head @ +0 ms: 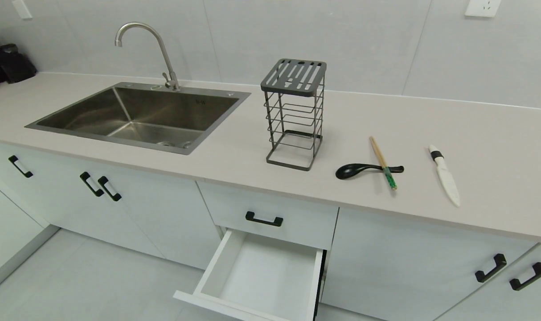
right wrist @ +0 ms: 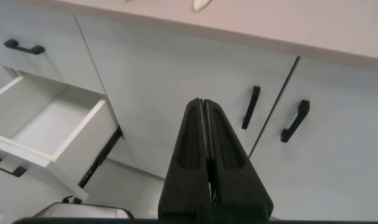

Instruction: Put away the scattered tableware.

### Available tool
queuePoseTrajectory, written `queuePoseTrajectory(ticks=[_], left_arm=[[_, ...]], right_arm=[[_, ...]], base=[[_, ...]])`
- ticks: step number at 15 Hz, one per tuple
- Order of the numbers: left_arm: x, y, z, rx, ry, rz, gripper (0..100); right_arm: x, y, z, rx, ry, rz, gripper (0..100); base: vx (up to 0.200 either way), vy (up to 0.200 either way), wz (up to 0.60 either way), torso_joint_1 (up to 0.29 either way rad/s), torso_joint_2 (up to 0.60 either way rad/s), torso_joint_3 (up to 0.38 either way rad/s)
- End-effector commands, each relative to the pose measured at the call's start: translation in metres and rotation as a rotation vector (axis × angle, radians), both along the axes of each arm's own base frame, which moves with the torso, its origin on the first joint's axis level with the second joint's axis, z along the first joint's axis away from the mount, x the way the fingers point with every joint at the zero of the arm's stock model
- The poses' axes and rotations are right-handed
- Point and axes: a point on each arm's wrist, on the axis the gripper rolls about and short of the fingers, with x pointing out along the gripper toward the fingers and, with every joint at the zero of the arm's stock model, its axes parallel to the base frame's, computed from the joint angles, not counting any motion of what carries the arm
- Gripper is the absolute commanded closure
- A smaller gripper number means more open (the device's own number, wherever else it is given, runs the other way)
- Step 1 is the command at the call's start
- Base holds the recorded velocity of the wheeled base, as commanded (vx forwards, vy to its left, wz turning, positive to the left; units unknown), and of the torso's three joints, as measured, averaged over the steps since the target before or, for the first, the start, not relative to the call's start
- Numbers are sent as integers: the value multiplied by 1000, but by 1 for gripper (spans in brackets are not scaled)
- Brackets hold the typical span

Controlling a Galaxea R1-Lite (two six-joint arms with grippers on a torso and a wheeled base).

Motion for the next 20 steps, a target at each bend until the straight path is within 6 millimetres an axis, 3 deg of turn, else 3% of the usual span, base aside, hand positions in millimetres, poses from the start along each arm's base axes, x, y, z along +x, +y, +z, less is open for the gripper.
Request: queuePoseTrajectory(ticks=[1, 10, 20], left_arm=[[0, 0, 0, 0, 1, 0, 0], [0, 0, 0, 0, 1, 0, 0], [0, 0, 0, -5, 1, 0, 0]], right_arm=[[0, 0, 0, -1, -1, 1, 100], [0, 0, 0, 4, -1, -1, 100], [0, 0, 0, 0, -1, -2, 100]], base=[[0, 0, 0, 266, -505, -251], [0, 0, 0, 285, -553, -266], [0, 20, 0, 26, -49, -24]])
